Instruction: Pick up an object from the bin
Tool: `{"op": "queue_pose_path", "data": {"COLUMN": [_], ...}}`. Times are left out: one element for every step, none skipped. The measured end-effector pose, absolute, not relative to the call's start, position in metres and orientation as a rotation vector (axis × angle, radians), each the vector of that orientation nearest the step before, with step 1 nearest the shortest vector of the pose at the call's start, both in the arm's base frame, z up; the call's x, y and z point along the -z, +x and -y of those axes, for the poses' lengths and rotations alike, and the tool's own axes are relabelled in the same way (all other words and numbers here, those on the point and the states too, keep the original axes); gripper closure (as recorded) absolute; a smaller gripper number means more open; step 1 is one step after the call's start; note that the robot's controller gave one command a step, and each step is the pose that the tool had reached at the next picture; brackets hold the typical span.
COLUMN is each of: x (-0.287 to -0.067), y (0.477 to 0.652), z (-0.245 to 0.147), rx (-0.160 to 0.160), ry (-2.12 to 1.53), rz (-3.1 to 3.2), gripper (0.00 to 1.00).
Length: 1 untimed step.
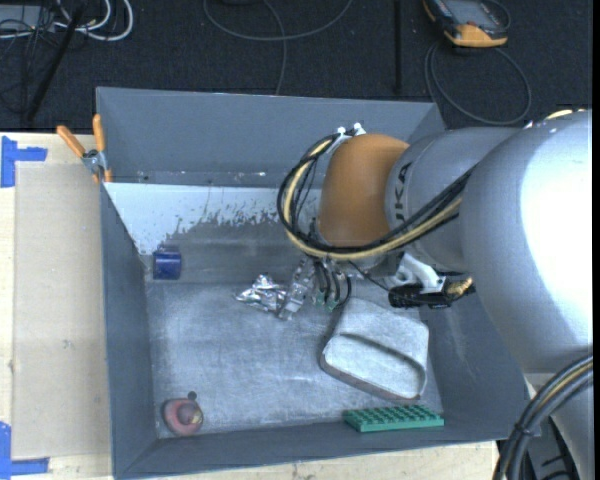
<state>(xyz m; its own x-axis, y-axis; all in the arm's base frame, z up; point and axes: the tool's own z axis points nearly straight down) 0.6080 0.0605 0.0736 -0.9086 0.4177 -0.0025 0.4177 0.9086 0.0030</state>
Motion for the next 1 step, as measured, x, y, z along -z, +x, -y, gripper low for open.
{"op": "queue_pose_path", "data": {"x": [-0.1996], "y": [0.6021], "z": [-0.074], "rx": [-0.001], "ry": [-0.181], "rz": [-3.13], "gripper": [1.0]}}
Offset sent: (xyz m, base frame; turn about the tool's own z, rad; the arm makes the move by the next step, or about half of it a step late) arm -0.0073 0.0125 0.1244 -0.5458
